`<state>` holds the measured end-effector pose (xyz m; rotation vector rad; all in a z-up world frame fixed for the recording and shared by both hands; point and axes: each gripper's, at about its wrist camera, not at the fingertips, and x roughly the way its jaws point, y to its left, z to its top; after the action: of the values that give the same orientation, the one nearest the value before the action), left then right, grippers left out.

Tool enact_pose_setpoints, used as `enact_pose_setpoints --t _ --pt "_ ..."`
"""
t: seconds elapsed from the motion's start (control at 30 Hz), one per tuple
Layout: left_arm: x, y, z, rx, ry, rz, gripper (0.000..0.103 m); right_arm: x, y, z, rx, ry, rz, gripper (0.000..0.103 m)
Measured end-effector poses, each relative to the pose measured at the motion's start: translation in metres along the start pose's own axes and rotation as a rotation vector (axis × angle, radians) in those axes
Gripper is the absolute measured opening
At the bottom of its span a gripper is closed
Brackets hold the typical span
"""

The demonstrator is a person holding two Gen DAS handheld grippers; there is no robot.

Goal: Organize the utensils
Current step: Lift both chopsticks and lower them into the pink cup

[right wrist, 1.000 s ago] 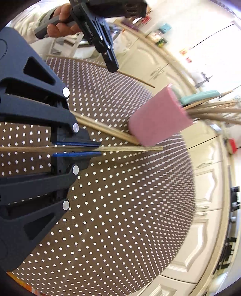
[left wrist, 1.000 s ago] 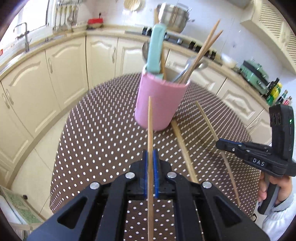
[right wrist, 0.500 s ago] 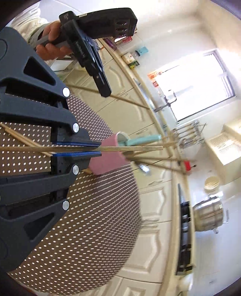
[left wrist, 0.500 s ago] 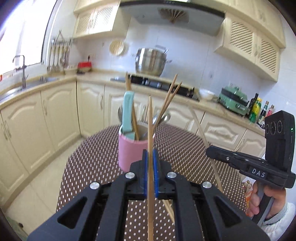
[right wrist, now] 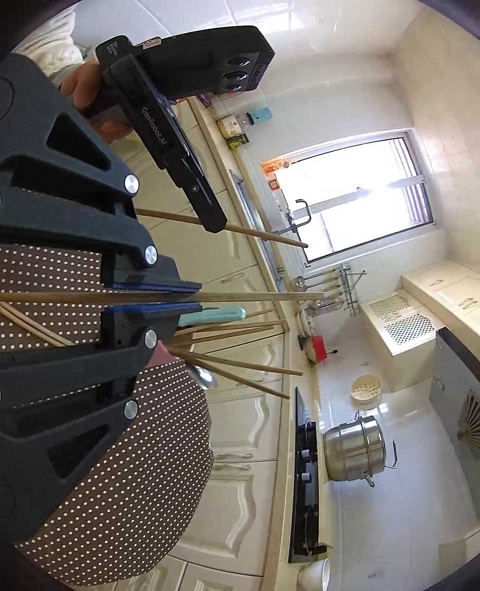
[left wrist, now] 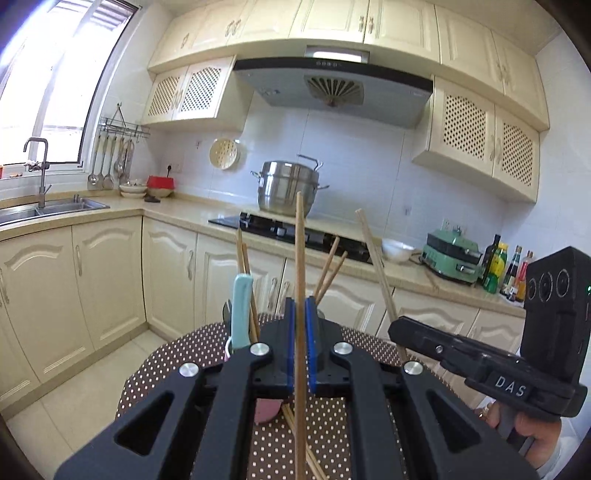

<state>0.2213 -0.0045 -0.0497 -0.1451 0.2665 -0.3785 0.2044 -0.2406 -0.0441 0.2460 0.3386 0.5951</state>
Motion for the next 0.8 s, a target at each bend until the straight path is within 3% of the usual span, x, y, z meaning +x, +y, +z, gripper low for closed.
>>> enact_pose_setpoints --t 0.4,0.8 --pt "0.025 0.028 0.022 -0.09 -0.194 -0.014 0.005 0.024 -0.001 0.028 -0.026 -0.159 -0.006 0.006" --pt "0.072 0.04 0.029 -0.076 -0.31 0.043 0.006 0.078 -0.014 0.049 -0.015 -0.268 0.029 0.006"
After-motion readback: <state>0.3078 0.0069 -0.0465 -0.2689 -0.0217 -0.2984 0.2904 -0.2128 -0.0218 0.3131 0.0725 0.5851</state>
